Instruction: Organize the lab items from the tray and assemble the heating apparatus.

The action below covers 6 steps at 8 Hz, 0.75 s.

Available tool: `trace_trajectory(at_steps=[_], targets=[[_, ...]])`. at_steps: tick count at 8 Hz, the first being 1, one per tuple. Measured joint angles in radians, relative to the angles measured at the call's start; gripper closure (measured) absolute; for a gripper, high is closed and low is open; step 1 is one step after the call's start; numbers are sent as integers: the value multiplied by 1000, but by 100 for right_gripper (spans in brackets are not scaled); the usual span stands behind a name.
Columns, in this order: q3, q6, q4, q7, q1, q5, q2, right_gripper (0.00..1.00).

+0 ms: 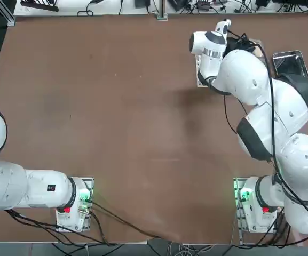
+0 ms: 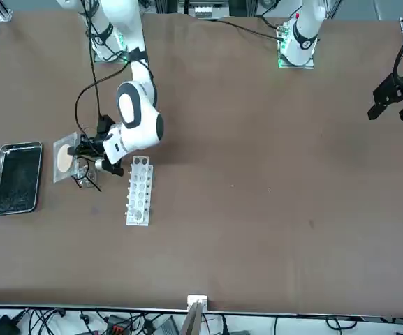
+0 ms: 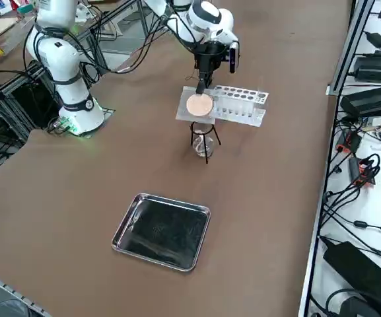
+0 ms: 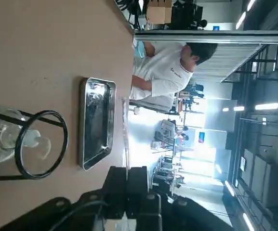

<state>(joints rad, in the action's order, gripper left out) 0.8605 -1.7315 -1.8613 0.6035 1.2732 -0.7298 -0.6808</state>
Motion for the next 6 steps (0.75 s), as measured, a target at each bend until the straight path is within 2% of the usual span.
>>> trace_trajectory(at_steps=[3, 6], targets=[[2, -45, -2, 35, -16, 5, -8, 98], [-12, -61, -9, 61, -20, 28, -33, 98]])
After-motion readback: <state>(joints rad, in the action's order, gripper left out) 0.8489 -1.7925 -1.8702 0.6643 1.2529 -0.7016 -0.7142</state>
